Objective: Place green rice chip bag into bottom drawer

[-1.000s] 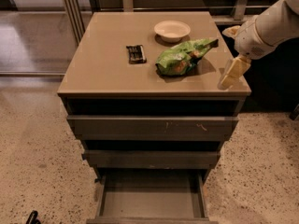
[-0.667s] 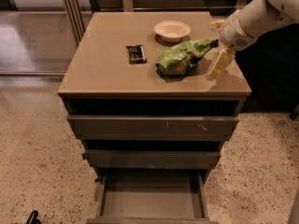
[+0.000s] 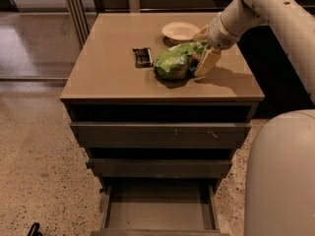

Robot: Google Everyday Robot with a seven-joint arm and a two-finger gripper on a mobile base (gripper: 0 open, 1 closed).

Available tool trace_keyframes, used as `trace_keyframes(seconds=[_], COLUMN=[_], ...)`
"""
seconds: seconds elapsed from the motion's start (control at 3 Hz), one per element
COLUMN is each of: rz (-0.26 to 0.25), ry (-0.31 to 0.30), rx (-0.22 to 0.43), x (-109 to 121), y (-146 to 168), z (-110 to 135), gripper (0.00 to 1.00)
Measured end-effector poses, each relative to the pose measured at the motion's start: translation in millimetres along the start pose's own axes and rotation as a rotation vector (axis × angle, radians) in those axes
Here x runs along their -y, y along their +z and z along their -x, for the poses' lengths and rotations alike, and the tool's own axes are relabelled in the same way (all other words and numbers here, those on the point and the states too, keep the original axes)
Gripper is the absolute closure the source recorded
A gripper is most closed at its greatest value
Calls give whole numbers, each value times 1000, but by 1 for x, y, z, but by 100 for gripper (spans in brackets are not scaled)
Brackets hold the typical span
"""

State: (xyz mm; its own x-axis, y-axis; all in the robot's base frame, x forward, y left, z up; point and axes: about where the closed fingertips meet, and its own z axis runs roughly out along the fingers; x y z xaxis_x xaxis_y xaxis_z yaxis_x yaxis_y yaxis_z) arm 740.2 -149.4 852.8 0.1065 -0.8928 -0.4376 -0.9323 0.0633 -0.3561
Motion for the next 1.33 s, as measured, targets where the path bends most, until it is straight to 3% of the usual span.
trace_keyframes(seconds=[1.0, 1.33], rz=[4, 7], ry=[-3, -16], rx=[-1, 27], x=[0, 0], y=[2, 2], z=[2, 4], gripper=[94, 100])
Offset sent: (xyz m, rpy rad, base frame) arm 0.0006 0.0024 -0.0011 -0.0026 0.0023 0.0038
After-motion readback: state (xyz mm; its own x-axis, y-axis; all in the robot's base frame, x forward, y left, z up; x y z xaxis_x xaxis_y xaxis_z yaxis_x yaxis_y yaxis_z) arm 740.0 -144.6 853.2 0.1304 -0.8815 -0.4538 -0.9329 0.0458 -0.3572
